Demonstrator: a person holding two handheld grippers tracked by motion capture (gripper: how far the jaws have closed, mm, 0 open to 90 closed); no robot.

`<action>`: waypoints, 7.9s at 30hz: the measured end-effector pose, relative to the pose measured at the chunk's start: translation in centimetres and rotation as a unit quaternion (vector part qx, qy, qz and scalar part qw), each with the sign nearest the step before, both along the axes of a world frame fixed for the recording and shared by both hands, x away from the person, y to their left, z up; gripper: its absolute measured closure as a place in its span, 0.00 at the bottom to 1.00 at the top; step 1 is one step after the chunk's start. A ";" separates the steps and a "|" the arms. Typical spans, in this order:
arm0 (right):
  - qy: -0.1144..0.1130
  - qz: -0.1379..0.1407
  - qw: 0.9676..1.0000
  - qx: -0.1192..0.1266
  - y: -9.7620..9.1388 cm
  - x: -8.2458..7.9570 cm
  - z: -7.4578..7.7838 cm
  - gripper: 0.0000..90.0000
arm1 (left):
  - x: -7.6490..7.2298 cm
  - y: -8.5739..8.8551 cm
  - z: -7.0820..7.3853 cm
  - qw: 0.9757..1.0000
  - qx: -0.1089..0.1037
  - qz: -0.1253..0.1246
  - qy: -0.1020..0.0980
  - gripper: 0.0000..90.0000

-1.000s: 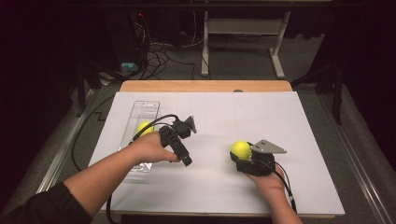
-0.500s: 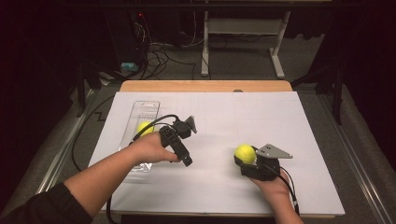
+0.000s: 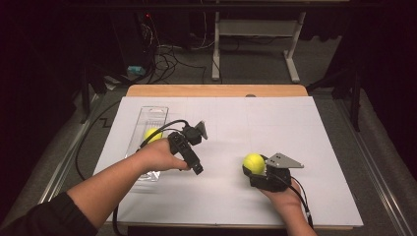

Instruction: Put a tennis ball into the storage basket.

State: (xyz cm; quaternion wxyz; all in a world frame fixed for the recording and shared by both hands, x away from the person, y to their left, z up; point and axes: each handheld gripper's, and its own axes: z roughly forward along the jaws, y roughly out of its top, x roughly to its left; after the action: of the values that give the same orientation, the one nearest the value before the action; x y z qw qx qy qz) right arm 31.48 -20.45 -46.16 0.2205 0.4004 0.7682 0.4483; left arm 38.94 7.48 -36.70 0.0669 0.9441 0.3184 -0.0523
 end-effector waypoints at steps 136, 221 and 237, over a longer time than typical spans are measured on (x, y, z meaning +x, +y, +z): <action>-0.035 0.110 0.992 0.040 8.8 -0.7 0.7 0.30 | 0.9 -6.0 -0.8 0.998 -0.043 -0.018 0.052 0.09; -0.045 0.094 0.994 0.027 8.9 -0.5 0.2 0.00 | 1.0 -5.4 -0.6 0.997 -0.048 -0.018 0.054 0.30; -0.047 0.095 0.994 0.029 8.6 -0.6 0.1 0.00 | 1.3 -4.7 -0.4 0.998 -0.044 0.001 0.038 0.30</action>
State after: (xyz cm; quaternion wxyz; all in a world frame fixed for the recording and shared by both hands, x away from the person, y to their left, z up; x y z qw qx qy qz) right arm 30.91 -11.88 -46.03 0.2012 0.3105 0.7784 0.5072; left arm 40.27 2.76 -37.11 0.0959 0.9375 0.3187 -0.1018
